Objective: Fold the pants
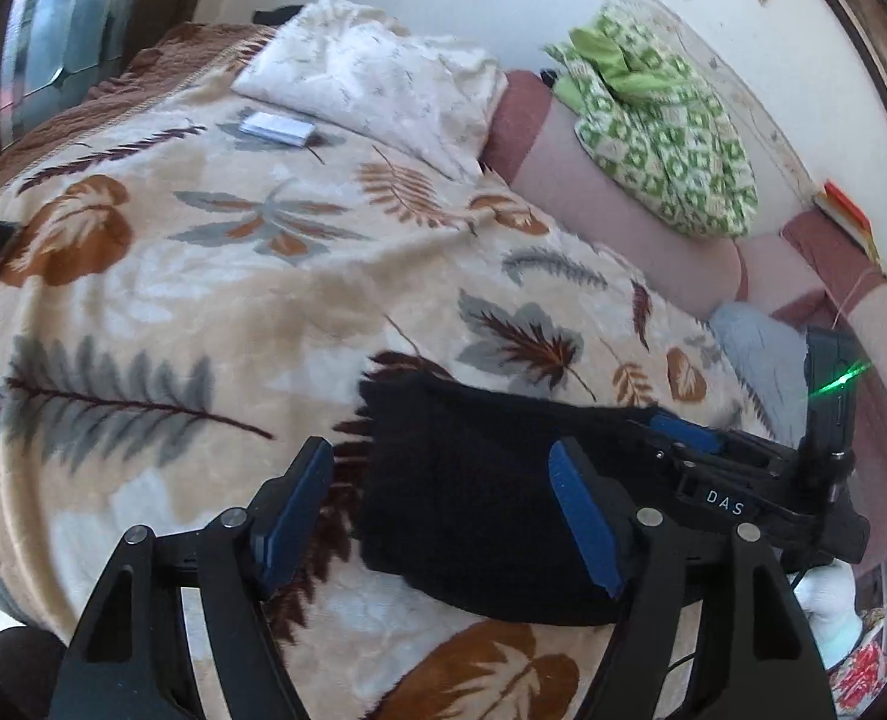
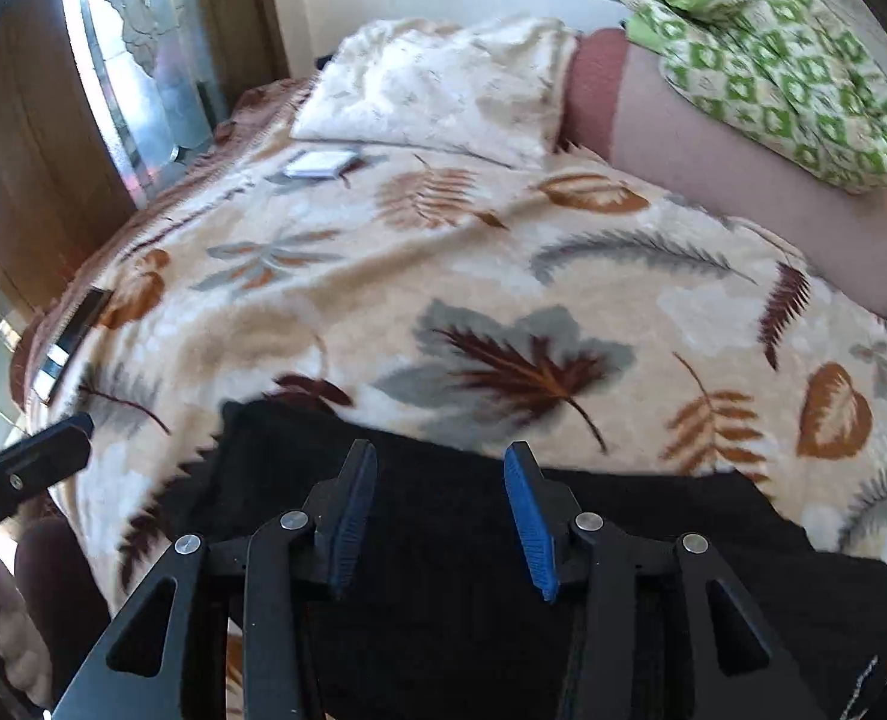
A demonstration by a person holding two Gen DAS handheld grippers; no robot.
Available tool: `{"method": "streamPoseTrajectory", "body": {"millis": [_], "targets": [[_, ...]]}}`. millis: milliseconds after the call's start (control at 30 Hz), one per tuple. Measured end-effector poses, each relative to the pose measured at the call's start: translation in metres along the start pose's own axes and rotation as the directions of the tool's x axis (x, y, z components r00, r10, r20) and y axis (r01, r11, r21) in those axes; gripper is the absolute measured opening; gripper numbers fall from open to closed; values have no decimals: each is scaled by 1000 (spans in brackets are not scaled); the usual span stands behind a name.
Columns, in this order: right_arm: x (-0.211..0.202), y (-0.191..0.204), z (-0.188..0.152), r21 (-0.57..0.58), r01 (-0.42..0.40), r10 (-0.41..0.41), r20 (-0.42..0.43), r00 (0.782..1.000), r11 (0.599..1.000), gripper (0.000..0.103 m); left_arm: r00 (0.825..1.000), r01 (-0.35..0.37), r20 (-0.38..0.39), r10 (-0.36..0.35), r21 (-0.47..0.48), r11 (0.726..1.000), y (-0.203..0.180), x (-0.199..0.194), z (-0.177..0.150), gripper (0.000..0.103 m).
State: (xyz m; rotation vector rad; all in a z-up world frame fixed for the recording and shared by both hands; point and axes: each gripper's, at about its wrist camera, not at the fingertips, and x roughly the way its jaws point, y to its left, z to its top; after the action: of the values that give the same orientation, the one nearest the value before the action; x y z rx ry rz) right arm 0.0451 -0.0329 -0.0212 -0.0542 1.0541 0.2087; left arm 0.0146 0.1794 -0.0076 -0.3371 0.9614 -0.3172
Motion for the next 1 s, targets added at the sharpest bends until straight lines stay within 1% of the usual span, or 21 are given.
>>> {"method": "streamPoseTrajectory", "body": {"millis": [67,100,167,267,333,400,467,533,633,733,833,900,967,1000], "targets": [[2,-29,-23,37,60,-60,-25,998,997,49,998,0,-57,2,48,999,-13,21,-9,74],[-2,-49,-40,73,80,-77,-39,996,994,49,996,-21,-81,27,74,997,-18,31,-15,74],[-10,-84,-66,150,94,-85,-64,994,984,49,989,-76,-118,89,103,992,-19,46,-25,74],[-29,-137,-104,265,129,-109,-91,990,956,50,983,-133,-111,148,129,983,-15,46,-31,74],[-44,-165,-124,332,134,-110,-90,990,934,49,979,-140,-131,155,116,983,-9,45,-29,76],[-65,-193,-142,392,186,-167,-83,982,901,49,977,-131,-155,143,87,988,0,45,-28,76],[-81,-212,-153,439,207,-196,-70,978,874,49,978,-129,-157,141,85,988,1,43,-28,76],[-93,-225,-160,474,219,-218,-57,974,853,49,974,-148,-157,162,100,984,-3,43,-29,76],[-100,-230,-162,472,239,-245,-50,968,848,51,969,-184,-150,198,102,978,-10,40,-31,76],[-95,-225,-160,430,251,-250,-60,966,867,51,983,-138,-106,151,118,983,-28,25,-31,76],[-92,-219,-154,370,280,-276,-65,959,886,51,990,-103,-75,118,180,978,-53,15,-30,76],[-105,-227,-156,393,263,-270,-40,962,881,51,992,-88,-74,105,205,975,-65,13,-31,76],[-125,-246,-162,465,200,-232,13,973,863,51,993,-75,-69,91,206,976,-70,10,-32,76],[-136,-259,-167,509,157,-205,39,978,846,51,994,-67,-70,83,199,978,-71,10,-32,76]]}}
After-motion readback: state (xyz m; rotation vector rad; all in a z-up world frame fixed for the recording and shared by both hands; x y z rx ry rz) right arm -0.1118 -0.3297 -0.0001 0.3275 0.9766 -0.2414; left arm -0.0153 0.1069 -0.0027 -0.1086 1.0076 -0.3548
